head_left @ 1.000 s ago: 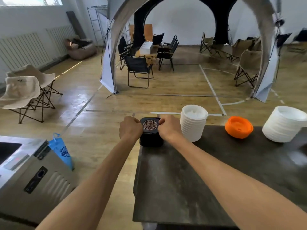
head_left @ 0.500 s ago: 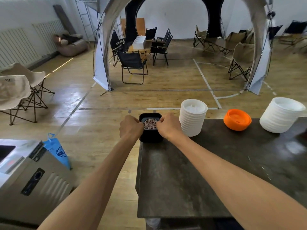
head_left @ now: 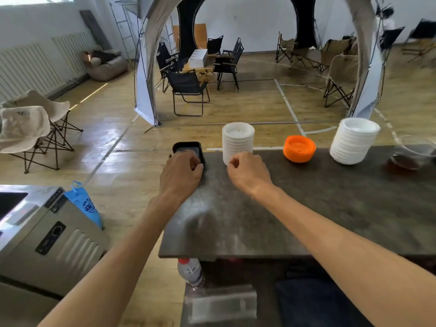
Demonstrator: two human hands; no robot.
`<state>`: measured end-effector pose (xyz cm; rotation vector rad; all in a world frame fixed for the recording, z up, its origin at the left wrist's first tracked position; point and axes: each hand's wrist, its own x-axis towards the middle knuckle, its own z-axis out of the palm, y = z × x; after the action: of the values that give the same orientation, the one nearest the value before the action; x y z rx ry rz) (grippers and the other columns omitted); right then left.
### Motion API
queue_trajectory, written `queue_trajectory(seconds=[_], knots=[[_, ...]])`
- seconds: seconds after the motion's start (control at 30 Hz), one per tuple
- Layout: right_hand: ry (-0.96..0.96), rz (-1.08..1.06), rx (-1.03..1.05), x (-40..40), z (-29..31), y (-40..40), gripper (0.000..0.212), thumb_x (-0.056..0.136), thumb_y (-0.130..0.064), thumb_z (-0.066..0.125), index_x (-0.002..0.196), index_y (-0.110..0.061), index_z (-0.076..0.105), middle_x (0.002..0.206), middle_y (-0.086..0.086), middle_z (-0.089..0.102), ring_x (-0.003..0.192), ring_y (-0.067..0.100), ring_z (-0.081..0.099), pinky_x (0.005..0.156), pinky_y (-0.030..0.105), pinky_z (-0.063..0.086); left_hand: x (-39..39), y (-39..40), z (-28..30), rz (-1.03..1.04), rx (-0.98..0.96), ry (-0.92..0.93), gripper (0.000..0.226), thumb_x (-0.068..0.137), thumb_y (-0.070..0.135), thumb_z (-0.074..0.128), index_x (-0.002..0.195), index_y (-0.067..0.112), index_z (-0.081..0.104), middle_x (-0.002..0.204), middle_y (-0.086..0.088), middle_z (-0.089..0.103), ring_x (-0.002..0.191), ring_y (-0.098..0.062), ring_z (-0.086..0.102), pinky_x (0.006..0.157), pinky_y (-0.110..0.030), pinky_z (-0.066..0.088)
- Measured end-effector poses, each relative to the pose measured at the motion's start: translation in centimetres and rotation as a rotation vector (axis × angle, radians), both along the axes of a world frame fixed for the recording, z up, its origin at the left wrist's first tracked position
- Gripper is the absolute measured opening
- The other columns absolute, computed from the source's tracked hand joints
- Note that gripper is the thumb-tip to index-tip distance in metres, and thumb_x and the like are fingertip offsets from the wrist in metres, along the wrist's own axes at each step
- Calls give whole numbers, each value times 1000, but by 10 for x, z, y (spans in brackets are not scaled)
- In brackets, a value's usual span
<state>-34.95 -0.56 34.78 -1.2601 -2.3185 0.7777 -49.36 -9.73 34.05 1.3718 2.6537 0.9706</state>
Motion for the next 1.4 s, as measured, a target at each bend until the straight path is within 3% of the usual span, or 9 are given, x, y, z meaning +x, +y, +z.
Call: queue_trajectory(seconds=[0.2, 0.43, 0.67, 0.8, 0.93, 1.03, 1.13, 1.27, 1.4], knots=[[-27, 72, 95, 134, -15, -13, 21, 92, -25, 53, 98, -20, 73, 97, 2, 75, 95, 26, 67, 83, 39, 51, 131, -21, -6, -118, -54, 13, 9, 91, 27, 67, 93, 20, 72, 86, 7, 68, 77, -7, 61, 71, -27, 49], [157, 75, 180, 275, -67, -33, 17, 94, -21, 57, 101, -19, 72, 93, -4, 74, 88, 17, 65, 86, 36, 47, 271, -34, -51, -329, 2, -2, 2, 85, 15, 71, 85, 17, 72, 75, 3, 63, 69, -16, 58, 71, -36, 50], [38, 140, 153, 332, -151, -37, 17, 93, -22, 59, 105, -18, 71, 102, -2, 73, 94, 16, 66, 82, 35, 54, 324, -24, -149, -476, -297, 41, 10, 89, 23, 63, 97, 21, 69, 96, 4, 63, 87, -20, 64, 70, -33, 50], [-261, 183, 24, 340, -232, -27, 27, 94, -25, 56, 117, -20, 68, 120, 4, 70, 111, 26, 63, 90, 38, 48, 326, -16, -234, -456, -545, -27, 26, 94, 28, 54, 117, 24, 66, 122, -5, 67, 109, -29, 64, 85, -37, 52], [-618, 298, -139, 345, -310, -16, 63, 94, -47, 53, 150, -25, 35, 159, 8, 32, 143, 31, 32, 112, 44, 32, 328, -10, -308, -480, -837, -61, 57, 93, 40, 55, 146, 23, 42, 149, -10, 47, 132, -33, 48, 106, -40, 41], [-701, 411, -207, 352, -348, -17, 102, 80, -73, 54, 158, -24, 11, 167, 7, -3, 153, 32, 0, 121, 51, 17, 326, -17, -350, -584, -877, 78, 93, 77, 70, 53, 153, 23, 30, 158, -14, 28, 145, -36, 30, 119, -49, 25], [-789, 498, -133, 367, -372, -36, 120, 72, -83, 46, 159, -17, -4, 163, 13, -19, 151, 36, -14, 123, 54, 6, 332, -40, -372, -639, -819, 138, 108, 64, 81, 35, 147, 14, 45, 150, -24, 42, 136, -41, 46, 105, -53, 44], [-703, 431, 48, 373, -390, -51, 111, 59, -60, 84, 147, -8, 44, 155, 24, 34, 140, 43, 40, 101, 57, 48, 336, -62, -384, -646, -704, 93, 76, 80, 53, 45, 147, 15, 47, 152, -20, 41, 136, -36, 47, 103, -45, 49], [-633, 404, 79, 382, -395, -67, 97, 58, -40, 90, 143, -11, 53, 148, 21, 48, 136, 39, 48, 100, 52, 50, 345, -72, -388, -632, -634, 74, 78, 68, 31, 85, 139, 17, 58, 146, -18, 50, 132, -35, 52, 99, -44, 51]])
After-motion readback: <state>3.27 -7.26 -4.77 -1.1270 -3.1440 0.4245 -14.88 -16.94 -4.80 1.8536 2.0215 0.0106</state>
